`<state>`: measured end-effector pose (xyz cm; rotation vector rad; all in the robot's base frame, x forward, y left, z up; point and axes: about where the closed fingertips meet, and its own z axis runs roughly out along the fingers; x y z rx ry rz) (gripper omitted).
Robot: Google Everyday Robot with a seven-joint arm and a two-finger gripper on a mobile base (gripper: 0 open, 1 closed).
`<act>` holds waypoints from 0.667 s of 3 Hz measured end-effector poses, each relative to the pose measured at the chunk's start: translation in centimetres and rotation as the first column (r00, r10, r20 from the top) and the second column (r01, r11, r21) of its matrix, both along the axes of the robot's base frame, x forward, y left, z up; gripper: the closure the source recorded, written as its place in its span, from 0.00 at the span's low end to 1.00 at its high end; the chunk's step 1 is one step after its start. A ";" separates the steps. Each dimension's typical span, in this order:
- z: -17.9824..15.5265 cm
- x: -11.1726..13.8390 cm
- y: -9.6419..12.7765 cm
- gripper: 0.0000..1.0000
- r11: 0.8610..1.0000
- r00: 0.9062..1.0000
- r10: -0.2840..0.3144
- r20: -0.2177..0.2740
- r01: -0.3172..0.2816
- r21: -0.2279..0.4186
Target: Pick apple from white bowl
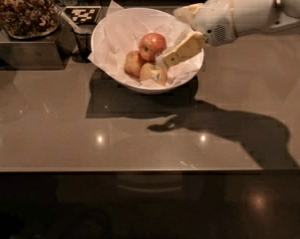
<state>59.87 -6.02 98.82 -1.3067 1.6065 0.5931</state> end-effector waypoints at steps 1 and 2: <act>-0.8 1.2 2.7 0.05 0.999 0.999 0.049 -0.009 -0.049 0.023; -1.1 2.1 4.0 0.04 0.997 0.997 0.075 -0.012 -0.074 0.022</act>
Offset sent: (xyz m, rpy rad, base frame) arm 0.0543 0.0116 -0.0053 -0.0819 -0.0193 0.0397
